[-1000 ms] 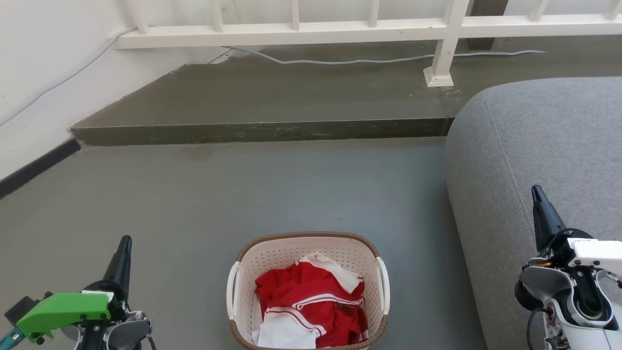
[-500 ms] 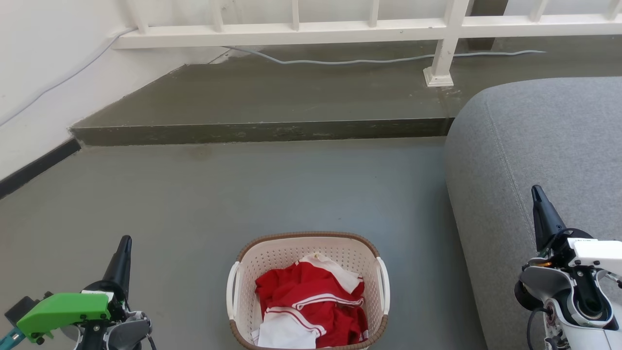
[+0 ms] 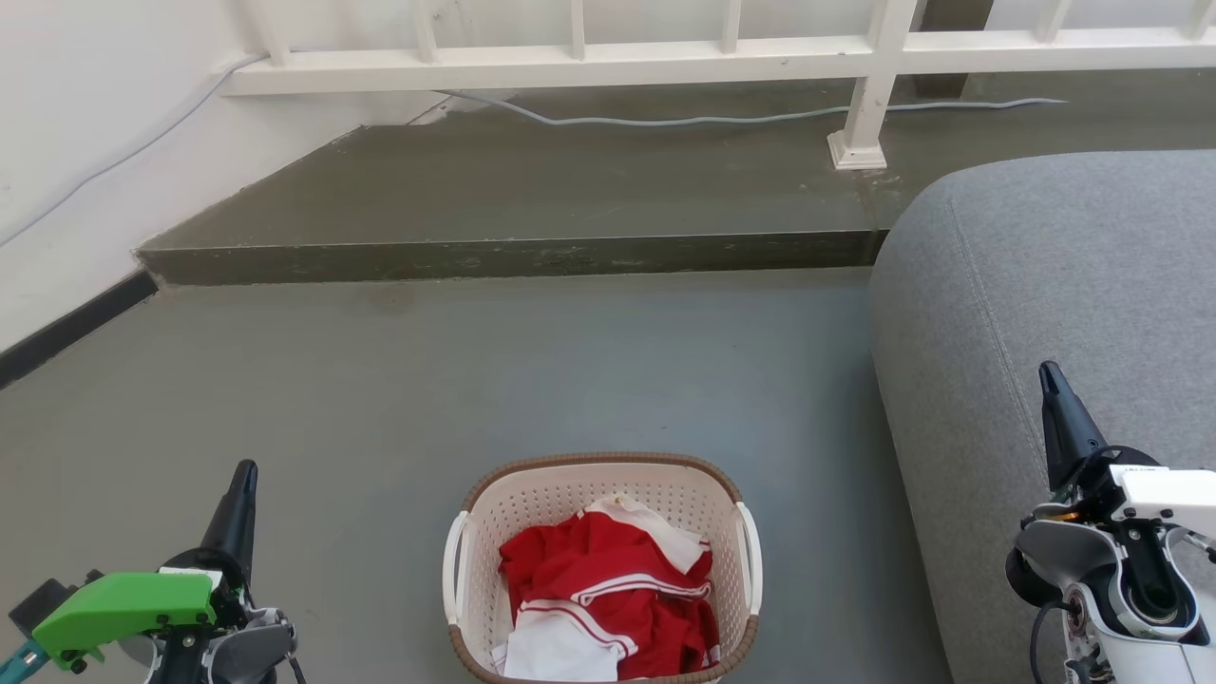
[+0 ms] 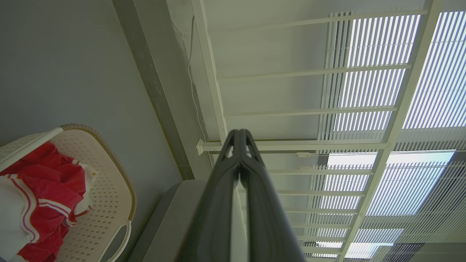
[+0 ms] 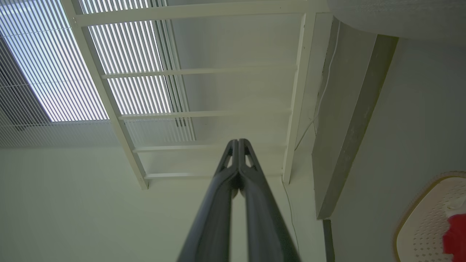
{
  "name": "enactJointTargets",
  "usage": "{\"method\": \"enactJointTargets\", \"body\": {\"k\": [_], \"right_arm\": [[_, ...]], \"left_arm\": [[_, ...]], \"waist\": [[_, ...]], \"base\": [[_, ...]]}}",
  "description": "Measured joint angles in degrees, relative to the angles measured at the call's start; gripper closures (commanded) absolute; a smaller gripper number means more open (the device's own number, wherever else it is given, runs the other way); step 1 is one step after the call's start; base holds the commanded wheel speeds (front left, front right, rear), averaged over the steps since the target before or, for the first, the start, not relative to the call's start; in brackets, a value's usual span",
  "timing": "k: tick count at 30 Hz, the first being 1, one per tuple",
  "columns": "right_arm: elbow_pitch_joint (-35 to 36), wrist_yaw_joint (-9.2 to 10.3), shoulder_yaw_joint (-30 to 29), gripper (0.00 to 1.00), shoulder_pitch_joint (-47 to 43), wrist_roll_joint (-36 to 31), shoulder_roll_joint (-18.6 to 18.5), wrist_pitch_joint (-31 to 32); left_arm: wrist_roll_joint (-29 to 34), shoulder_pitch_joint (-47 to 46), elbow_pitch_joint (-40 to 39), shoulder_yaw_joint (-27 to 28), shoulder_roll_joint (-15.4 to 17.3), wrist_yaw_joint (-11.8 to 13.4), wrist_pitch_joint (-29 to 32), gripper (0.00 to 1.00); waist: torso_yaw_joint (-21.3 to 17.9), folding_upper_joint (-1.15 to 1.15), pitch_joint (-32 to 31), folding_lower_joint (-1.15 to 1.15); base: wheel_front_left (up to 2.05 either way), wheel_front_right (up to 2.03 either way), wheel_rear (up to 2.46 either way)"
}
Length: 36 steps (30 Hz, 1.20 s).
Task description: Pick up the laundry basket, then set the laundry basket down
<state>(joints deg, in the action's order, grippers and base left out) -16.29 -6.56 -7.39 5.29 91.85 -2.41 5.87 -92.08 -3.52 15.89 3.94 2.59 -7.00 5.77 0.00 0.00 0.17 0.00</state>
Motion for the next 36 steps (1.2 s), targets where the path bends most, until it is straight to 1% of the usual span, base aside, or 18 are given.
{"method": "enactJointTargets", "body": {"k": [36], "right_arm": [[0.12,0.00,-0.01,1.00,-0.01,0.00,0.02,0.09]], "left_arm": [[-0.01,0.00,-0.03,0.03,-0.01,0.00,0.08,1.00]], "waist": [[0.00,0.00,0.00,0.00]], "base": [[0.00,0.00,0.00]]}}
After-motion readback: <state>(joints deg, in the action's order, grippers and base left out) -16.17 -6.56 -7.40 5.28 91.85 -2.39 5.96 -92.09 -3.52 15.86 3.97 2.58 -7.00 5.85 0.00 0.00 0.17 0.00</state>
